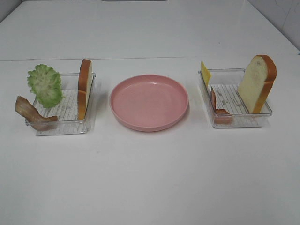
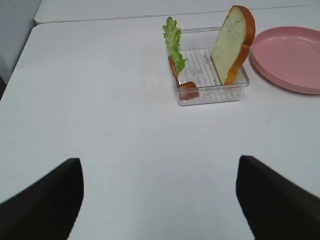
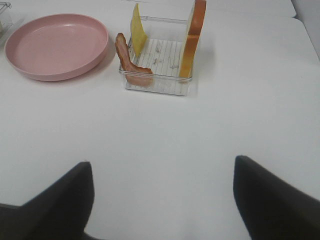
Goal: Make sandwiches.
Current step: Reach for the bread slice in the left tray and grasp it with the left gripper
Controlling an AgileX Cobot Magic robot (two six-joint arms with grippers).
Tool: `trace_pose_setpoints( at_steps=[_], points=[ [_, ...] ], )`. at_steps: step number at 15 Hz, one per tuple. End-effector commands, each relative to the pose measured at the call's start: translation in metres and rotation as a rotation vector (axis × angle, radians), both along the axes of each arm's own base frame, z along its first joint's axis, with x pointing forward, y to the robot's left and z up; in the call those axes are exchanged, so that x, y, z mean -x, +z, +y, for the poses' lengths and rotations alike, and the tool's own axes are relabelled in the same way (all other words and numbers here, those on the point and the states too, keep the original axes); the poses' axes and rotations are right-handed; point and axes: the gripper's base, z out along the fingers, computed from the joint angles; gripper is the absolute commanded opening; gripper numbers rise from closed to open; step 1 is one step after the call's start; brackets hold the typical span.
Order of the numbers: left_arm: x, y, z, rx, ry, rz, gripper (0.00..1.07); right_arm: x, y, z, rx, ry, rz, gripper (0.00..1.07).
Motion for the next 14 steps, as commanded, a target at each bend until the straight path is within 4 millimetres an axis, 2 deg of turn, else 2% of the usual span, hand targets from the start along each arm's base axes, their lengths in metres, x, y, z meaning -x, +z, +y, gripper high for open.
trace_pose_setpoints(
  at_steps=[1, 14],
  points=[
    [0.0026, 0.0001, -0.0006, 0.005, -0.003, -0.029, 0.79, 0.0014, -0.0005, 0.0000, 0.005, -0.004, -0.020, 0.75],
    [0.0026, 0.0001, -0.0006, 0.005, -0.003, -0.029, 0.79, 0.0014, -0.0005, 0.0000, 0.005, -0.004, -0.020, 0.75]
  ],
)
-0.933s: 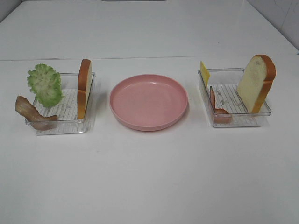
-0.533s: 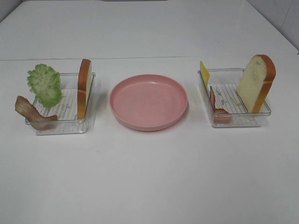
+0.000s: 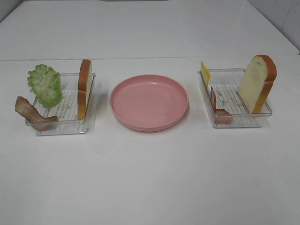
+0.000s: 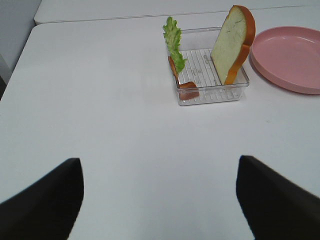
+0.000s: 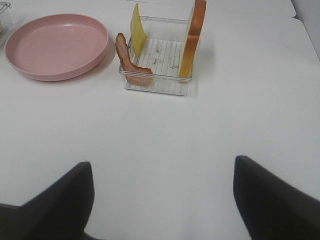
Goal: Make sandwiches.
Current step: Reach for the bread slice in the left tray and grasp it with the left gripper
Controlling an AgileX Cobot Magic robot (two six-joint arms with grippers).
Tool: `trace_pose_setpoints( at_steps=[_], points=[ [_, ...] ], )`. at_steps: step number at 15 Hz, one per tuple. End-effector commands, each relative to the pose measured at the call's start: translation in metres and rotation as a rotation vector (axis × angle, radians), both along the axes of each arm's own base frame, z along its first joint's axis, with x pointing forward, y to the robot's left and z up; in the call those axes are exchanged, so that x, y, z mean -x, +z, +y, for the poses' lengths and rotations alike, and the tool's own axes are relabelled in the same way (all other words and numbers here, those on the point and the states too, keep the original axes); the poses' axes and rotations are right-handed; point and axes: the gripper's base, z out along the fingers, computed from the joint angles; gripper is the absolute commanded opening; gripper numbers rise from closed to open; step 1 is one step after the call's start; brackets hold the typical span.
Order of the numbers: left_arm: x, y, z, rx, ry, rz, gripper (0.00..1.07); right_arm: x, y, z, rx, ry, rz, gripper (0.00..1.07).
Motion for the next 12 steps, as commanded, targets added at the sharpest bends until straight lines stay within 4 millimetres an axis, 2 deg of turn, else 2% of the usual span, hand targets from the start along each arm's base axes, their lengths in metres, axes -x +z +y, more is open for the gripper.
trace_pose_setpoints(
  at_steps=[1, 12],
  points=[
    [0.0026, 0.0001, -0.0006, 0.005, -0.003, -0.029, 0.79, 0.0014, -0.0005, 0.0000, 0.005, -0.004, -0.020, 0.75],
    [0.0026, 0.0001, -0.0006, 0.005, -0.003, -0.029, 0.79, 0.0014, -0.0005, 0.0000, 0.005, -0.004, -0.020, 0.75]
  ],
)
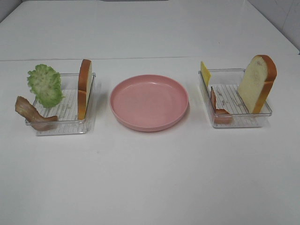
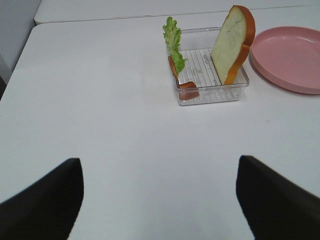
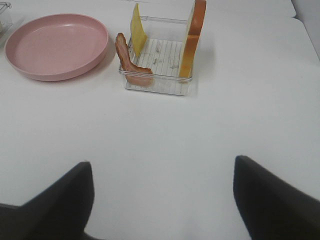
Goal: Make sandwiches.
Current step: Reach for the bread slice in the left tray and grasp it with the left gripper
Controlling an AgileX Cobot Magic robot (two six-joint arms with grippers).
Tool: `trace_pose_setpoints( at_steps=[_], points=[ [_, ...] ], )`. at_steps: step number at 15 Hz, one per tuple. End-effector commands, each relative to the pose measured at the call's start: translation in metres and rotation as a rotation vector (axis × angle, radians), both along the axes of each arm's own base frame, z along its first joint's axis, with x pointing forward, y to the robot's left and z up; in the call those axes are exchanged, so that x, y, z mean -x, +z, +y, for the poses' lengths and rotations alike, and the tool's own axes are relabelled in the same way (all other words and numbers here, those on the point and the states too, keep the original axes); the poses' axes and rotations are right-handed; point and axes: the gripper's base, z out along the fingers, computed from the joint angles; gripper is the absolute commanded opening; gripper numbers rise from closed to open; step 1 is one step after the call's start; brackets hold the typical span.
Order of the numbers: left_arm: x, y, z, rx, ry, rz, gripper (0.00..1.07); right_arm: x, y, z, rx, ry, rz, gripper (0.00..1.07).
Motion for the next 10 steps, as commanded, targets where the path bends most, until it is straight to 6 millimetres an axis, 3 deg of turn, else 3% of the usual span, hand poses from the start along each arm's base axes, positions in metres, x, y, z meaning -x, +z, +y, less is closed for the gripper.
trace_pose_setpoints(
  at_steps=[1, 7, 10],
  points=[
    [0.003, 0.000, -0.001, 0.005, -0.002, -0.029, 0.79, 0.001, 0.000, 0.000, 0.005, -0.004, -0.020, 0.75],
    [0.002, 0.000, -0.001, 0.008, -0.001, -0.029, 0.79, 0.001, 0.000, 0.000, 0.005, -0.004, -0.020, 0.75],
    [-0.001, 0.018, -0.002, 0.034, -0.008, -0.119, 0.75, 0.001, 0.000, 0.000, 0.005, -0.004, -0.020, 0.75]
  ],
)
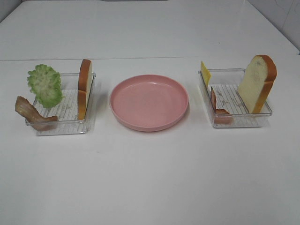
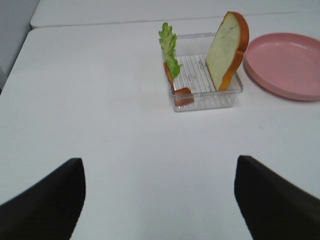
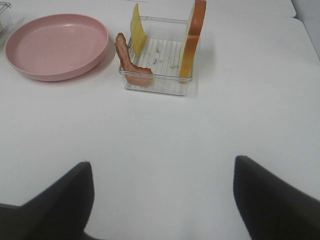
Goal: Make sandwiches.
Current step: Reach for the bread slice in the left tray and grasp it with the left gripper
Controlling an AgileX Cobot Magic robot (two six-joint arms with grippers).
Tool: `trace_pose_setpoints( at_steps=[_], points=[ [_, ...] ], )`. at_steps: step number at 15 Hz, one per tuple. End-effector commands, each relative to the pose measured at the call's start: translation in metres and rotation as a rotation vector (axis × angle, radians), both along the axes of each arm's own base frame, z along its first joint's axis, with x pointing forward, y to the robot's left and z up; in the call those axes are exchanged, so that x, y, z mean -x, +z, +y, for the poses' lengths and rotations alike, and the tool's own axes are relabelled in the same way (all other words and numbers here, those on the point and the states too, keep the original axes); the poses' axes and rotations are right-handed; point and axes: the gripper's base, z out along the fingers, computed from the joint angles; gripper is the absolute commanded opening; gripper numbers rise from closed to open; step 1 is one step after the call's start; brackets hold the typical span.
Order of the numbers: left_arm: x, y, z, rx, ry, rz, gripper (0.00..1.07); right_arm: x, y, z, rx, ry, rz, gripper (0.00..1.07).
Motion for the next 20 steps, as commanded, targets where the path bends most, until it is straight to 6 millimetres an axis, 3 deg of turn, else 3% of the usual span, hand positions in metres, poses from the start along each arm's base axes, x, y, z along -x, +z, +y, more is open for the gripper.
trace_pose_setpoints(
  at_steps=[1, 3, 5, 6, 7, 8, 10, 14, 16, 17, 20],
  points=[
    [-0.007, 0.022, -0.001, 0.022, 0.004, -0.142, 0.75, 0.001, 0.000, 0.000, 0.005, -0.004, -0.020, 0.75],
    [-0.030, 0.034, 0.000, 0.028, 0.012, -0.191, 0.75, 0.001, 0.000, 0.000, 0.005, -0.004, -0.020, 0.75],
    [-0.064, 0.037, 0.000, 0.024, 0.017, -0.132, 0.75, 0.001, 0.000, 0.000, 0.005, -0.004, -0.020, 0.75],
    [-0.072, 0.037, 0.000, 0.024, 0.019, -0.117, 0.75, 0.001, 0.000, 0.000, 0.005, -0.004, -0.020, 0.75],
    [-0.091, 0.034, 0.000, 0.024, 0.022, -0.067, 0.75, 0.001, 0.000, 0.000, 0.005, -0.004, -0.020, 0.75],
    [-0.134, 0.029, -0.001, 0.037, 0.024, 0.086, 0.75, 0.001, 0.000, 0.000, 0.005, -0.004, -0.020, 0.75],
    [-0.162, 0.035, -0.002, 0.042, 0.018, 0.171, 0.75, 0.001, 0.000, 0.000, 0.005, -0.004, -0.020, 0.75],
    [-0.236, 0.050, -0.008, 0.100, -0.002, 0.382, 0.75, 0.001, 0.000, 0.000, 0.005, -0.004, -0.020, 0.75],
    [-0.260, 0.051, -0.011, 0.085, -0.032, 0.469, 0.75, 0.001, 0.000, 0.000, 0.005, -0.004, -0.020, 0.75],
    [-0.291, 0.046, -0.024, 0.070, -0.082, 0.587, 0.75, 0.001, 0.000, 0.000, 0.005, -0.004, -0.020, 0.75],
    [-0.325, 0.040, -0.050, 0.063, -0.140, 0.672, 0.75, 0.001, 0.000, 0.000, 0.005, -0.004, -0.020, 0.75]
  ],
)
